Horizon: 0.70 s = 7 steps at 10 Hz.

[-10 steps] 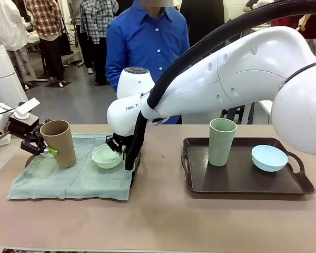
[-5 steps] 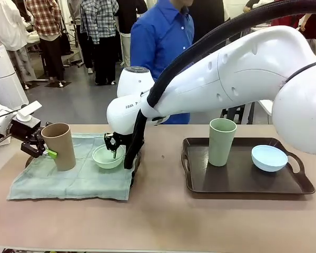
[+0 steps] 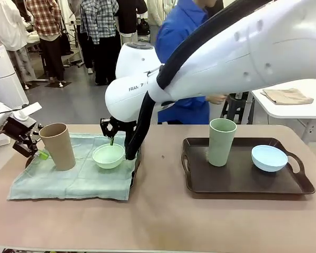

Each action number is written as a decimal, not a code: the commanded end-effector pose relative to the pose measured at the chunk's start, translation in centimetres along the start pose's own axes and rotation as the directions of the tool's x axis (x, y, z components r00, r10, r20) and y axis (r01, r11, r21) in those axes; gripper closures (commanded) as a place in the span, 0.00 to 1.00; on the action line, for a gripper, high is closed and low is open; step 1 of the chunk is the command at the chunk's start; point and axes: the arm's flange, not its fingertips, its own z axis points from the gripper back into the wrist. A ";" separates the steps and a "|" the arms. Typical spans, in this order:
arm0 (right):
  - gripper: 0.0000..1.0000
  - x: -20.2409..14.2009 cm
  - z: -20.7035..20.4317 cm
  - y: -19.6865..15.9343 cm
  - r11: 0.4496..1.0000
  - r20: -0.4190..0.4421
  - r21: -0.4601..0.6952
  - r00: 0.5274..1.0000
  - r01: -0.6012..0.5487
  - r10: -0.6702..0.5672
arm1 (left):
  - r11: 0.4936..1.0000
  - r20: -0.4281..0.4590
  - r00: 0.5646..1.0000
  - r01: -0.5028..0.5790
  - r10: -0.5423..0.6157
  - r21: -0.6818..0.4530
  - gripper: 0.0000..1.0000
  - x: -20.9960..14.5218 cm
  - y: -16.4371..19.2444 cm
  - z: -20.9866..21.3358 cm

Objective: Set up a tray with a mat and arrange the tableware.
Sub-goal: Place the Picnic Bowl and Reusable plastic cup back onto the Handle tray in front of the human's position.

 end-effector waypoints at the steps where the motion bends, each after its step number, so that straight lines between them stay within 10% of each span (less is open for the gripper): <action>1: 0.51 -3.5 2.0 -2.1 0.999 0.043 0.039 0.999 -0.023 0.021 | 1.000 -0.108 0.994 -0.016 0.018 0.019 0.00 1.1 -1.3 1.7; 4: 0.51 -6.3 5.7 -3.6 0.993 0.045 -0.119 0.999 0.015 -0.010 | 0.977 -0.219 0.952 -0.212 0.215 0.035 0.00 5.2 -4.1 4.8; 7: 0.51 -8.5 9.3 -5.2 0.982 0.097 -0.177 0.994 0.068 -0.052 | 0.873 -0.321 0.812 -0.444 0.488 0.204 0.00 10.5 -7.6 6.4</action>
